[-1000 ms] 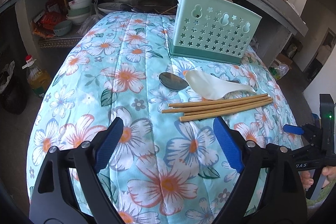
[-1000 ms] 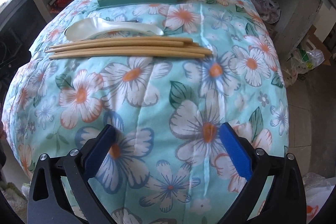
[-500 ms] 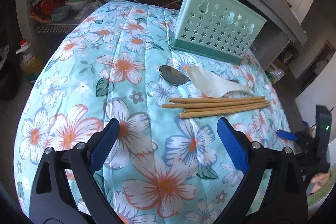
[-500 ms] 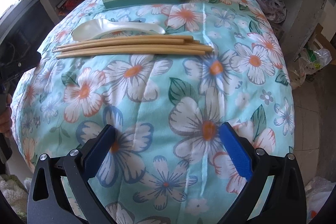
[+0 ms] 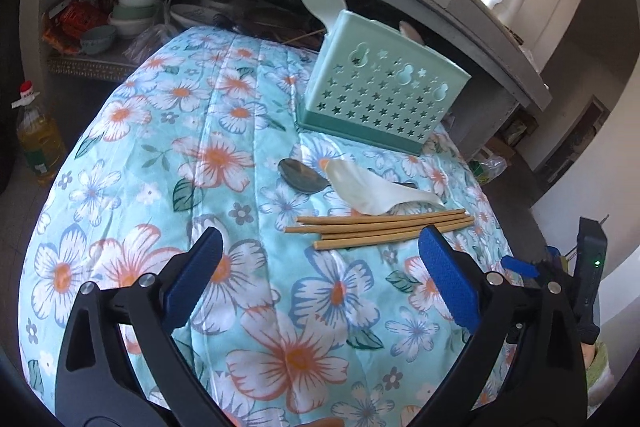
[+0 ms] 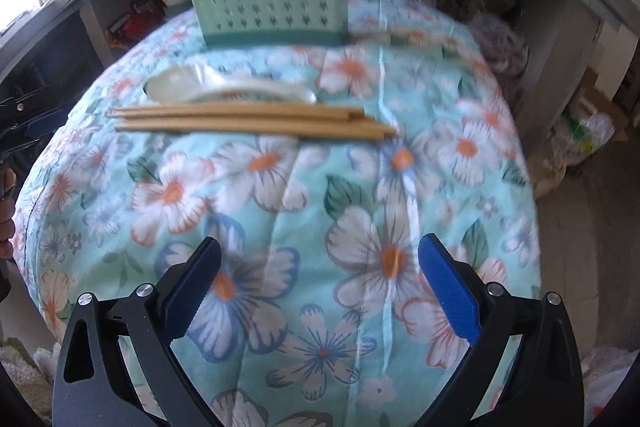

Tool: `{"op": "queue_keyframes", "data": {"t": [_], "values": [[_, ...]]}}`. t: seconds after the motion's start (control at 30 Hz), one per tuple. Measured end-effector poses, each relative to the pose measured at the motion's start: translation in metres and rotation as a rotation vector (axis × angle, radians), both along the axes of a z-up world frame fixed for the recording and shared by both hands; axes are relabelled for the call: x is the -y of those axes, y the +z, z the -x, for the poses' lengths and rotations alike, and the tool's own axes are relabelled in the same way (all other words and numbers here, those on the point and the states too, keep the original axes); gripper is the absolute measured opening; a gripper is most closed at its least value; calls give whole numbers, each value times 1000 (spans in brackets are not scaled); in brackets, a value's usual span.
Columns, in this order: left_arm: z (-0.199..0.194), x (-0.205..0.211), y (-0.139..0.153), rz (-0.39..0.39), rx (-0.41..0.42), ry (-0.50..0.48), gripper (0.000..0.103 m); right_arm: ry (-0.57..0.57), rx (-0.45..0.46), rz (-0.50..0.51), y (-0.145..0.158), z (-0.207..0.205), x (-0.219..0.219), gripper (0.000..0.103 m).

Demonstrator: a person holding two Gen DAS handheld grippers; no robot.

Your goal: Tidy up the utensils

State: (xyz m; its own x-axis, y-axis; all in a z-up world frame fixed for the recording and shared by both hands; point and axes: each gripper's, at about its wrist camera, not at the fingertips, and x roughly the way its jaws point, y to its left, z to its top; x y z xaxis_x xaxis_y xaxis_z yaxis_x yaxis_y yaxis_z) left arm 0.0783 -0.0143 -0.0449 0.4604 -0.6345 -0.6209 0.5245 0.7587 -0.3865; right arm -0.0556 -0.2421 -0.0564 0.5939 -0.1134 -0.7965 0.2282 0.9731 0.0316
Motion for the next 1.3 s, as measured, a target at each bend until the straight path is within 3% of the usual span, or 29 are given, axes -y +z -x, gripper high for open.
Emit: {"op": "queue_keyframes", "data": {"t": [0.13,0.33,0.6,0.73,1.0,1.13,1.3], "values": [[-1,7,-4,8,-23,-19,94,21,70,6,9,2,-6,90],[-11,18,-7,0,-59,-21,94,14,90,-81,7,-1,2,81],[-39,56,-2,-85,-36,-73,94,9,137,-130,6,-6,5,79],[-51,68,-4,-116,-52,-76,82,18,150,-147,6,-9,6,79],[-63,62,-6,-137,-49,-7,71,29,177,-222,8,-16,10,75],[-84,50,-16,-133,-128,54,54,52,190,-213,13,-21,3,74],[-113,34,-37,-14,-288,80,37,59,191,-210,14,-20,-2,74]]}}
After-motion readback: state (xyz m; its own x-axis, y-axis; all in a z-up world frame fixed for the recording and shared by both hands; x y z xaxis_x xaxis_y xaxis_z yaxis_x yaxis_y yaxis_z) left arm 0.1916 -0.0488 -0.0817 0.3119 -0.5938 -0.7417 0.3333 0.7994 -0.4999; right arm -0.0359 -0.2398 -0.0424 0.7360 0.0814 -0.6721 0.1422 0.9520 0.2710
